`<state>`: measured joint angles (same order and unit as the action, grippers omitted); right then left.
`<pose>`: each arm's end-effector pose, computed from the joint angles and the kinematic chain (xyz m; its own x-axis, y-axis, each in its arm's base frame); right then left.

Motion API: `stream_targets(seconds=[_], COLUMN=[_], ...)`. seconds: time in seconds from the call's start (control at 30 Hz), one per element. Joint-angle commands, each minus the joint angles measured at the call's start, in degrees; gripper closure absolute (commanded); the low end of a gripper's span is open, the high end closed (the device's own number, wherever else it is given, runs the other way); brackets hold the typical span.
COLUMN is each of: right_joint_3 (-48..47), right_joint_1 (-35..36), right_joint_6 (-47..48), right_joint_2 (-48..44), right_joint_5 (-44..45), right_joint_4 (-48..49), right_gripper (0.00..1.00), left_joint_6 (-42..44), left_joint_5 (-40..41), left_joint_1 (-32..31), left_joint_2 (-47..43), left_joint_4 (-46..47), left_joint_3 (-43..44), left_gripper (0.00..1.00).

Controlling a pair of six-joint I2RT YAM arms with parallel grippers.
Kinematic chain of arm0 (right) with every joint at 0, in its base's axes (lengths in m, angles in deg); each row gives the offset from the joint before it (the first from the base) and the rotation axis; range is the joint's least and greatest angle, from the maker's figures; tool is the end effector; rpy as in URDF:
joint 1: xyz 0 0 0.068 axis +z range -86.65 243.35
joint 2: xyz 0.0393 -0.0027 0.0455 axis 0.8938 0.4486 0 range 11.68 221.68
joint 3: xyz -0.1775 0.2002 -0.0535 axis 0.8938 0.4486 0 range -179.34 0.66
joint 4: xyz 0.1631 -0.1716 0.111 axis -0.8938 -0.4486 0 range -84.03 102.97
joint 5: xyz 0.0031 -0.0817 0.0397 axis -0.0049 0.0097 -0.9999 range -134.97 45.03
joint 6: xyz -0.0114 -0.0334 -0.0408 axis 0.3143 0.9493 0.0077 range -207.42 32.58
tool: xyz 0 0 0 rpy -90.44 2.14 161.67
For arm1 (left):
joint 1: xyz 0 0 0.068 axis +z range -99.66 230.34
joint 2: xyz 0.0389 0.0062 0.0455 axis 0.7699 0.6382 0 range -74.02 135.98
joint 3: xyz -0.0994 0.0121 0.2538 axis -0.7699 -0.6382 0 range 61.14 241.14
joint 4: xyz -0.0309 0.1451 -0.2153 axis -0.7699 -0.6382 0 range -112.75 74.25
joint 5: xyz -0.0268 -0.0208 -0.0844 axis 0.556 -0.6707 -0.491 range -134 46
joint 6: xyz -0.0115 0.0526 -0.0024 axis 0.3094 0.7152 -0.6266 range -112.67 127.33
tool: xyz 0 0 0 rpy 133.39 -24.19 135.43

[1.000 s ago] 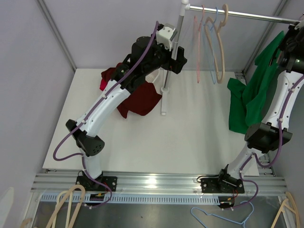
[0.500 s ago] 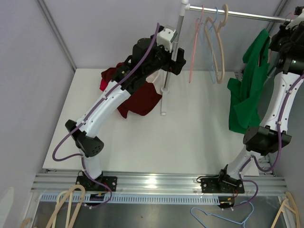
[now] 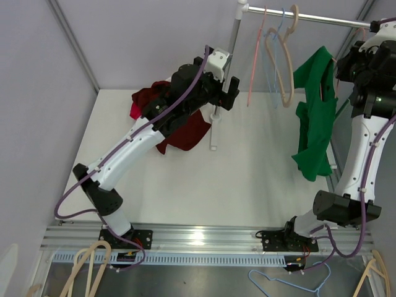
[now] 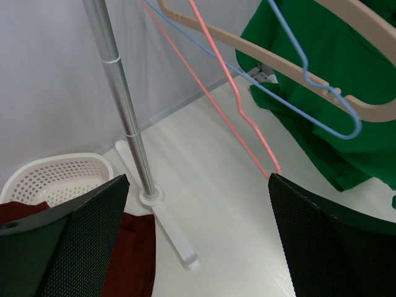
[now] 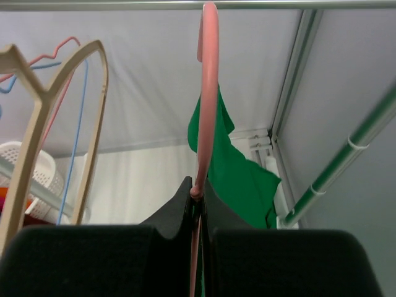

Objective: Remove the t-shirt from the hanger

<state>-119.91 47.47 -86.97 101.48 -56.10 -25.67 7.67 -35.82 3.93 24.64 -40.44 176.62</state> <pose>0.2969 -0.0773 0.5395 -0.1322 0.0296 -0.9908 0.0835 0.9963 0.0186 0.2692 -0.2755 0.4879 -0.0907 0.1038 -0.9905 0.6203 0.7840 0.0254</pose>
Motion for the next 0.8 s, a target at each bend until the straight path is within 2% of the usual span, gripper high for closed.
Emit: stream_targets(seconds=[0.0,0.33,0.5,0.57,0.7,0.77], right_joint_3=[3.49,5.00,3.42,3.85,7.27,9.21], right_joint_1=[-0.12,-0.56,-0.47,0.14,1.29,1.55], right_joint_6=[-2.82,-12.39,-17.31,-18.46,-22.85,-25.49], right_joint_2=[-6.64,-15.00,-16.67,-18.33,-22.90,-24.31], right_joint_5=[-0.82,-4.77,-6.71,-5.57,5.82,8.92], right_joint_4=[-0.30,-8.21,-11.73,-12.51,-12.35,-12.08], right_gripper=[1.00,1.00,1.00,1.00,1.00,1.00], left_joint_6=[1.95,3.44,1.42,1.42,3.87,7.81], left_joint_5=[3.15,6.67,5.35,4.74,4.73,5.96], left_joint_1=[-1.75,-9.47,-12.82,-15.36,-21.42,-25.99], left_joint_2=[-6.27,-18.48,-24.20,-25.52,-24.56,-23.07], left_joint_4=[4.64,11.58,14.93,16.24,19.48,21.95], left_joint_3=[-3.93,-18.17,-27.49,-29.69,-32.42,-33.12], left_gripper=[0.01,0.00,0.00,0.01,0.01,0.01])
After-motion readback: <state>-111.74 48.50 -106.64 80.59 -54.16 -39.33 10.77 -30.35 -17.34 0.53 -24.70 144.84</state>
